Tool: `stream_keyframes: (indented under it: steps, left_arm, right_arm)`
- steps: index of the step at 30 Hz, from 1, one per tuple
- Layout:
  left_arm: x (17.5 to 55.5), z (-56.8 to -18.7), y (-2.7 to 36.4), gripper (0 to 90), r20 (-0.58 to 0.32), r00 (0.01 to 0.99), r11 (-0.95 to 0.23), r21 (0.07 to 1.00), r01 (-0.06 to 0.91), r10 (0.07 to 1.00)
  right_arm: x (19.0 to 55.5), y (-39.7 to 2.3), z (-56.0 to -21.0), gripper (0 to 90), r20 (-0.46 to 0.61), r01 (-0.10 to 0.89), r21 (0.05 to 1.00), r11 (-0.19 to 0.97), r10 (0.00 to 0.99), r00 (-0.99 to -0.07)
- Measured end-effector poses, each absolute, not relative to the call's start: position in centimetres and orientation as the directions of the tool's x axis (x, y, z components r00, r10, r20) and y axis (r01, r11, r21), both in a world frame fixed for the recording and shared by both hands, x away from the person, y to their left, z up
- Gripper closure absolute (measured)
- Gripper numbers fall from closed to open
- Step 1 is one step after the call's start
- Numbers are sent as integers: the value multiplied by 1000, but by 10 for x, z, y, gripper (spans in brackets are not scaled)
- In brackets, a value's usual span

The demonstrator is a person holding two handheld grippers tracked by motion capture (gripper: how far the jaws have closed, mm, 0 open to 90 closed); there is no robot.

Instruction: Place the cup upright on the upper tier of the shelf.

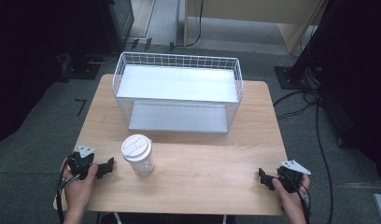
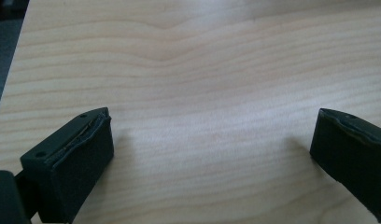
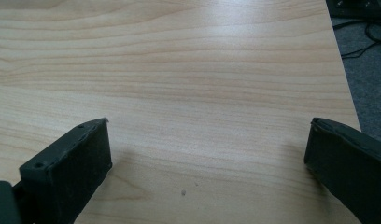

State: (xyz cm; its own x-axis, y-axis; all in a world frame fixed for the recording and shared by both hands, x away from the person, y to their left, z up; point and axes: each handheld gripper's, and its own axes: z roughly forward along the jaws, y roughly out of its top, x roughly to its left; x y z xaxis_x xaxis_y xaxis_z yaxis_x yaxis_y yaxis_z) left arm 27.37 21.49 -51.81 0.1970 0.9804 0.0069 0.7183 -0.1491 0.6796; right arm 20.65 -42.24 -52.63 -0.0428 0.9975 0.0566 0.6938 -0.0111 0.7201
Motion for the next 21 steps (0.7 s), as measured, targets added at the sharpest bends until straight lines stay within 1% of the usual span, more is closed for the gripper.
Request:
stream_keyframes:
  steps: [3,6,10,11,12,14,16,17,18,21]
  left_arm:
    - [271,-517,217,0,15,196,-155,669,726,981]
    - [267,-515,216,0,43,216,-189,666,721,975]
    - [261,-513,213,0,45,247,-213,673,708,968]
    - [256,-510,209,0,26,286,-223,694,684,958]
    - [256,-510,209,0,26,286,-223,694,684,958]
    - [252,-506,202,0,37,328,-258,703,663,944]
    - [250,-504,200,0,25,361,-271,711,649,932]
    - [248,-502,198,0,10,396,-283,716,638,918]
    - [248,-502,198,0,10,396,-283,716,638,918]
    - [244,-500,195,0,-55,456,-271,738,618,888]
  right_arm:
    - [207,-420,-526,4,42,698,716,0,998,-44]
    - [207,-418,-527,4,29,701,712,18,998,-55]
    - [206,-418,-526,4,37,698,715,27,996,-77]
    - [206,-418,-526,4,40,698,715,34,995,-89]
    - [206,-418,-526,4,40,698,715,34,995,-89]
    - [206,-418,-526,4,40,698,715,34,995,-90]
    - [206,-418,-526,4,37,699,715,36,995,-89]
    - [206,-418,-526,4,36,699,714,37,995,-89]
    - [206,-418,-526,4,36,699,714,37,995,-89]
    - [206,-417,-526,4,31,701,712,40,996,-88]
